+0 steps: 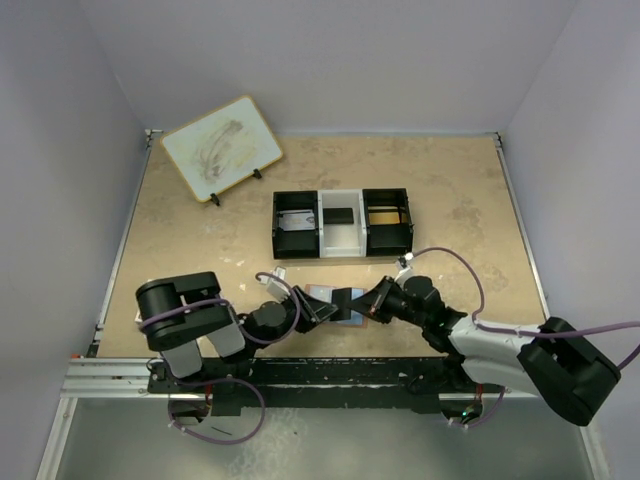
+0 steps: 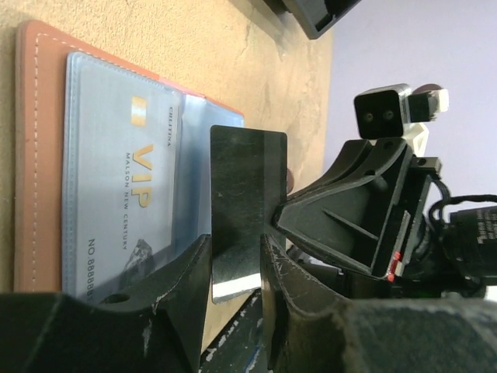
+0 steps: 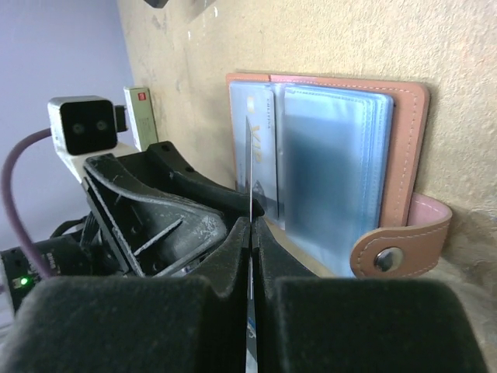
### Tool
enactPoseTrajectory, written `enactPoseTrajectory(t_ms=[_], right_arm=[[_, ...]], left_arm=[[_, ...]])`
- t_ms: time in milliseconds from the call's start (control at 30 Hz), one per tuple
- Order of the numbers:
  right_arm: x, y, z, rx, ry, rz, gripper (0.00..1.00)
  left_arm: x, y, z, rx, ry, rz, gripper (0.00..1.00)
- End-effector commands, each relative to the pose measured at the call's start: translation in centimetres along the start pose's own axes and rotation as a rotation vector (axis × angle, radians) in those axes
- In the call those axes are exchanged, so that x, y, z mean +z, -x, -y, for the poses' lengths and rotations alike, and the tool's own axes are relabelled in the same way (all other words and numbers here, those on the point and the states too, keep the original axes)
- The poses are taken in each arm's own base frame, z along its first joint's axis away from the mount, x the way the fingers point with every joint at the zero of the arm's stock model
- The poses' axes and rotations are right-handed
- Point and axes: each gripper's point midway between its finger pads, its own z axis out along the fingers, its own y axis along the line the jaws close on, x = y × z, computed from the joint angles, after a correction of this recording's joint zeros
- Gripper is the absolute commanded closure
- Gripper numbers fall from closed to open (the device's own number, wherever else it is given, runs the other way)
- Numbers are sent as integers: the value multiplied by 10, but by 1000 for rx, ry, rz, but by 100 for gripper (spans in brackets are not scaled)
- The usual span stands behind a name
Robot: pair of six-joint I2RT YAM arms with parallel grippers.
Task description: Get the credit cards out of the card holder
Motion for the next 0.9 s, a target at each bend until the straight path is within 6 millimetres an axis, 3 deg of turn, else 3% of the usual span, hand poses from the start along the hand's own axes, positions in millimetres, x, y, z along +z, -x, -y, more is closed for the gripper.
enactPoseTrajectory(t_ms=[0, 133, 267, 533, 733, 867], right_arm=[[-1, 4, 8, 4, -33, 28, 100], [0, 4, 10, 5, -36, 26, 100], [2, 3, 13, 7, -49, 18, 100], [8, 0, 15, 7, -55, -2, 100], [12, -5, 13, -17, -45, -41, 94], [16, -5, 10, -28, -35, -53, 89]], left_arm=[[8, 4, -9, 124, 118, 25, 71], [10, 9, -10, 223, 207, 37, 71], [11, 11, -25, 325, 338, 29, 72], [14, 7, -30, 427, 422, 13, 71], [23, -8, -29, 447, 397, -36, 86], [24, -11, -31, 450, 399, -42, 90]])
